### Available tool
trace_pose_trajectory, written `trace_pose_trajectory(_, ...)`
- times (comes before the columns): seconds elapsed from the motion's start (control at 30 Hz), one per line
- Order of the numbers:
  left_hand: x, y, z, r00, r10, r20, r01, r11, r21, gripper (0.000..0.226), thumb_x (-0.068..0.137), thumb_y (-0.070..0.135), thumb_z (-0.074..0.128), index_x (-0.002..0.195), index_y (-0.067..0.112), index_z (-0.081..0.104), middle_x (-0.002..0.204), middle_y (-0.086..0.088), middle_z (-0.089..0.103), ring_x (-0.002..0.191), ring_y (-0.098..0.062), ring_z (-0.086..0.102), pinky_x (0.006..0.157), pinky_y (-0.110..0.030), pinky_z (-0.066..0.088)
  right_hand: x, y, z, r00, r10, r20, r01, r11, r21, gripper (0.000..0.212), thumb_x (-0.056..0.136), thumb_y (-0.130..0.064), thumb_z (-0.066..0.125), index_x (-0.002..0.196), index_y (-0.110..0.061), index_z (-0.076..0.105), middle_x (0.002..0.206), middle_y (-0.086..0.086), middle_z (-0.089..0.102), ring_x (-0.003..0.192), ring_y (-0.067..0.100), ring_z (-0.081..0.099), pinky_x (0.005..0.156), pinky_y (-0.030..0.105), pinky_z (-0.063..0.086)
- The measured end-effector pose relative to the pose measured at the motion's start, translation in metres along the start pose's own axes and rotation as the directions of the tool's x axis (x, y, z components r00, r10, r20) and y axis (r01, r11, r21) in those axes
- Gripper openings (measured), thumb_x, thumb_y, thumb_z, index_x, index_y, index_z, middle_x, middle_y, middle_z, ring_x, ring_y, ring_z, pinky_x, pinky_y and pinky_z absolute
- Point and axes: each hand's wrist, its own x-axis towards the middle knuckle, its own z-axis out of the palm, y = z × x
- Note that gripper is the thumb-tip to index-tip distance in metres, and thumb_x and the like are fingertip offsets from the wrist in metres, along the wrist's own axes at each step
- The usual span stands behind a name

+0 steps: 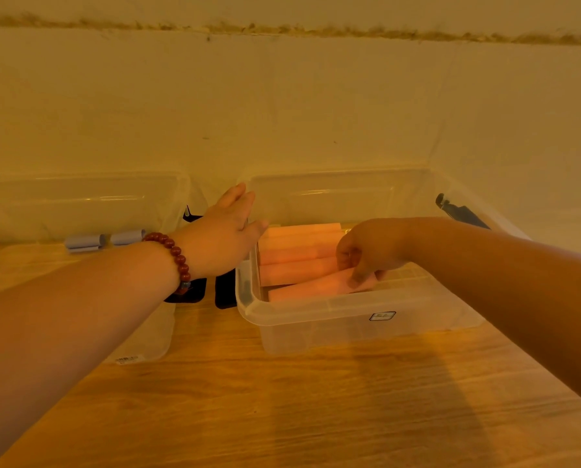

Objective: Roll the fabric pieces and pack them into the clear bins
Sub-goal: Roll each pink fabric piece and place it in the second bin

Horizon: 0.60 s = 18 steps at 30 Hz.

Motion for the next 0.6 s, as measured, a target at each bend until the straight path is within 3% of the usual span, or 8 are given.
trace_pose_trajectory(0.2,-0.0002,-0.0003,0.0006,1.000,0.007,-0.005,-0.007,1.000,-0.014,0.064,0.101,0.040,0.029,0.153,0.016,-0.001,0.159,0.009,-0.016,0.146,-0.009,-0.004,0.111,-0.020,0.004,0.0061,-0.0005,0.0028,0.999,-0.032,0.001,0.032,0.998,-0.049,0.019,0.086,-0.022,0.072,0.097,-0.020,0.056,0.083,-0.008,0.050,0.064,0.006,0.056,0.051,0.014,0.041)
trace_pose_trajectory(0.43,-0.0002,0.0005,0.0005,1.000,0.001,-0.011,-0.001,1.000,-0.018,0.067,0.100,0.043,0.032,0.153,0.018,0.001,0.159,0.010,-0.014,0.146,-0.012,0.005,0.113,-0.023,0.010,0.0061,0.0016,0.0072,0.999,-0.039,0.033,0.042,0.994,-0.102,0.021,0.085,-0.021,0.073,0.098,-0.022,0.056,0.084,-0.007,0.051,0.066,0.007,0.055,0.057,0.018,0.042)
trace_pose_trajectory(0.6,0.0008,-0.0002,0.0009,1.000,0.010,-0.022,-0.010,1.000,-0.019,0.068,0.099,0.045,0.034,0.154,0.018,0.004,0.159,0.009,-0.012,0.146,-0.013,0.009,0.114,-0.025,0.013,0.0054,0.0021,0.0062,0.997,-0.072,-0.004,0.070,0.976,-0.206,0.020,0.089,-0.029,0.068,0.105,-0.022,0.058,0.080,-0.013,0.044,0.077,0.011,0.043,0.058,0.020,0.029)
